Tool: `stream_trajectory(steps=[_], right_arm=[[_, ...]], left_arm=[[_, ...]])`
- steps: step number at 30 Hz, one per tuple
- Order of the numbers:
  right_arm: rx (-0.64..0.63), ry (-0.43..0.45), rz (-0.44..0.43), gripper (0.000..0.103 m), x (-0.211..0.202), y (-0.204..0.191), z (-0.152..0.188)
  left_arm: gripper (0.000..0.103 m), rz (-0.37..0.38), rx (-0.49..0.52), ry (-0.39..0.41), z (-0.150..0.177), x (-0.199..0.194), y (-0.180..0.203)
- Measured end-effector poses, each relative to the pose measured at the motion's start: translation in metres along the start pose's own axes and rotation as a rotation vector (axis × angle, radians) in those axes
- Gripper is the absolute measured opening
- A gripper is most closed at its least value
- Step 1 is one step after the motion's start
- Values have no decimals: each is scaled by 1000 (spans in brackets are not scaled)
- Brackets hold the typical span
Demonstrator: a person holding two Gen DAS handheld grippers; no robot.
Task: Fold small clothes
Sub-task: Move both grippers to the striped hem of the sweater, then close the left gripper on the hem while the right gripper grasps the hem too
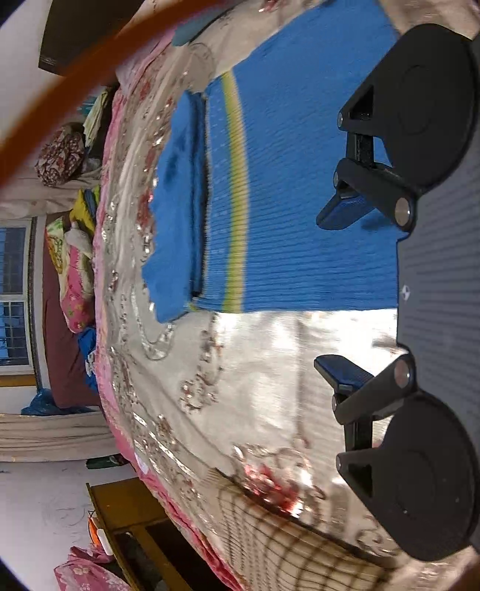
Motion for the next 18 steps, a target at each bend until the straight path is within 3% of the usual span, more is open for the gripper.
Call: stream_trajectory(steps=[8, 12, 18], right_arm=[[29, -66, 27, 28, 4, 16, 42], [50, -60, 13, 30, 4, 22, 47], [67, -46, -3, 30, 0, 25, 53]], left_arm=[[78, 29, -7, -54, 28, -9, -3], [64, 73, -35, -78, 35, -11, 0], [52, 128, -65, -135, 42, -1, -5]])
Point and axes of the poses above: each gripper's, at about its wrist camera, not at the fingertips, and x roughly the way its jaws point, y to its right, z to its underside, the point moved 4 cm from there along x, roughly the way its jaws point, and after that the axes turned 1 degree about -y, right-handed, at the moved point
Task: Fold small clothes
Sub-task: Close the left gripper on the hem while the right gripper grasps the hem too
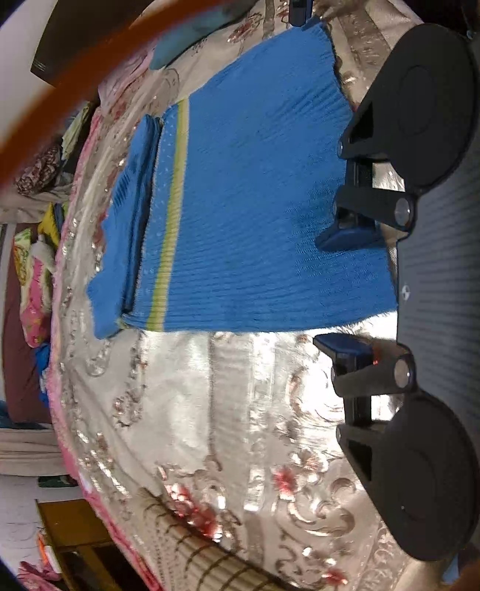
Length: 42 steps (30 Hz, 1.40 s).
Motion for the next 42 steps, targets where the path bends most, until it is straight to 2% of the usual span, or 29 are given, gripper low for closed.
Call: stream_trajectory(steps=[9, 13, 18, 26, 33, 37, 42], right_arm=[[42, -30, -50, 30, 6, 4, -9], [81, -30, -78, 30, 7, 9, -10], [103, -25, -100, 30, 11, 12, -12], [131, -31, -147, 30, 17, 11, -12], [152, -58, -189, 30, 29, 4, -17], [151, -74, -212, 30, 32, 2, -14], [164, -88, -242, 30, 42, -9, -16]], left_arm=[[52, 96, -104, 13, -2, 0, -13], [52, 117, -99, 10, -7, 3, -9], [52, 174, -148, -17, -10, 5, -14], [52, 213, -129, -8, -16, 11, -16], [52, 284, -191, -9, -12, 8, -27], [51, 302, -229, -12, -10, 11, -33], [51, 305, -204, -11, -13, 12, -26]])
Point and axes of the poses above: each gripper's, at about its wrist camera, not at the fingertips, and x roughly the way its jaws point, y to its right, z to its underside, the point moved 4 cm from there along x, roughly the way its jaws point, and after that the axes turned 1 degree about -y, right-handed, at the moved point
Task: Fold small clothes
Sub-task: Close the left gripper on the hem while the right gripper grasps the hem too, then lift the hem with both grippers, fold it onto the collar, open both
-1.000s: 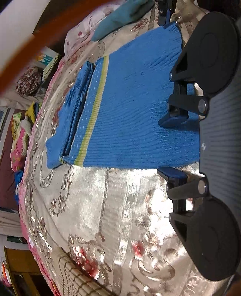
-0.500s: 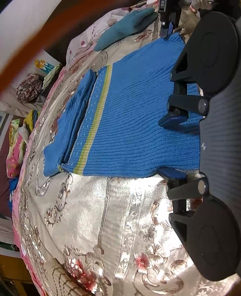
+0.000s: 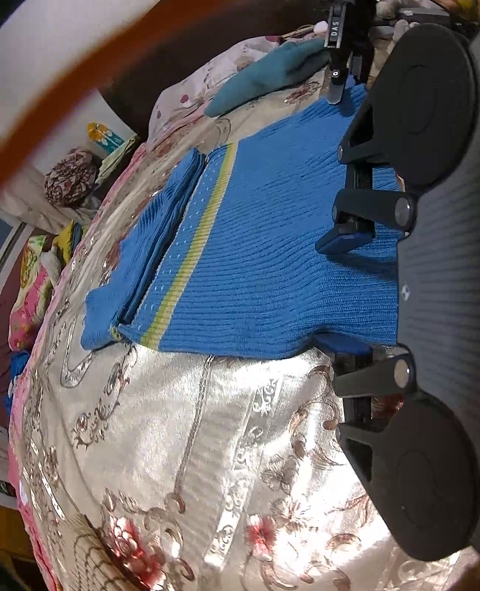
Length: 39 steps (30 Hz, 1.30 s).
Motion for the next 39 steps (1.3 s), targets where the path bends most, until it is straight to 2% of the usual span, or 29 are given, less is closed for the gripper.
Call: stream_trajectory(steps=[4, 11, 12, 13, 15, 17, 23, 29, 32, 39], right_arm=[[-23, -16, 1, 30, 0, -4, 2], [11, -7, -22, 30, 6, -3, 1], [4, -5, -19, 30, 7, -5, 0], [2, -6, -18, 30, 7, -5, 0], [12, -9, -21, 26, 7, -4, 0], [25, -8, -33, 18, 7, -5, -1], [55, 40, -127, 13, 5, -19, -16], [90, 137, -246, 12, 0, -41, -57], [104, 187, -286, 12, 3, -51, -87], [104, 268, -281, 12, 34, -62, -159]], left_arm=[[50, 30, -11, -22, 2, -5, -6], [47, 54, -46, 6, -9, 6, -3], [43, 55, -41, 4, -10, 7, -1], [33, 51, -36, -3, -11, 8, -1], [20, 59, -43, -25, -12, 11, 0], [18, 96, -64, -30, -14, 12, 0], [16, 187, -67, 27, -35, 8, 14], [16, 267, -85, 113, -84, 9, 19], [16, 275, -70, 162, -116, 16, 21], [16, 244, -76, 237, -180, 45, 9]])
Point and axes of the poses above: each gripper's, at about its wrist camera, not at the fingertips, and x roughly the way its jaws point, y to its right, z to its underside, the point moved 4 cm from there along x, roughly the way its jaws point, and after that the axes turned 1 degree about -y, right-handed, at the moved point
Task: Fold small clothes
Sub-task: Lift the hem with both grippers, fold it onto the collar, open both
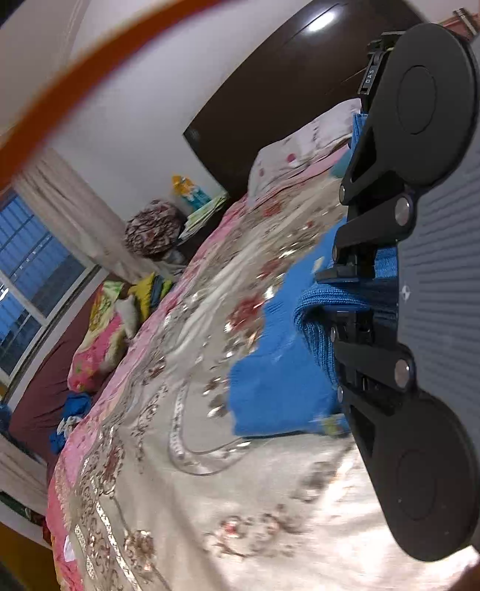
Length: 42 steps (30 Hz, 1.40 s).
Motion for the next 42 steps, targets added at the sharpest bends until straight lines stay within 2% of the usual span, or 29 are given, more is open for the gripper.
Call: stream_trajectory(steps=[5, 11, 23, 27, 29, 35, 39, 42], right_arm=[[-4, 27, 55, 12, 40, 6, -33], [4, 14, 139, 12, 82, 23, -46], [40, 21, 232, 15, 108, 48, -61], [84, -2, 221, 16, 116, 56, -64], [79, -6, 213, 22, 117, 54, -65], [86, 0, 202, 26, 119, 53, -69], [127, 14, 181, 28, 117, 56, -72], [143, 13, 171, 33, 118, 56, -73]], left_arm=[[16, -53, -39, 5, -16, 29, -26], [16, -101, -87, -23, -17, 56, -50], [16, -117, -184, -26, -29, 74, -67], [16, -98, -246, -18, -31, 74, -75], [16, -94, -275, -11, -32, 72, -79], [17, -90, -344, 67, -43, 61, -87], [17, -150, -287, 86, -49, 57, -84], [17, -147, -219, 93, -46, 50, -71]])
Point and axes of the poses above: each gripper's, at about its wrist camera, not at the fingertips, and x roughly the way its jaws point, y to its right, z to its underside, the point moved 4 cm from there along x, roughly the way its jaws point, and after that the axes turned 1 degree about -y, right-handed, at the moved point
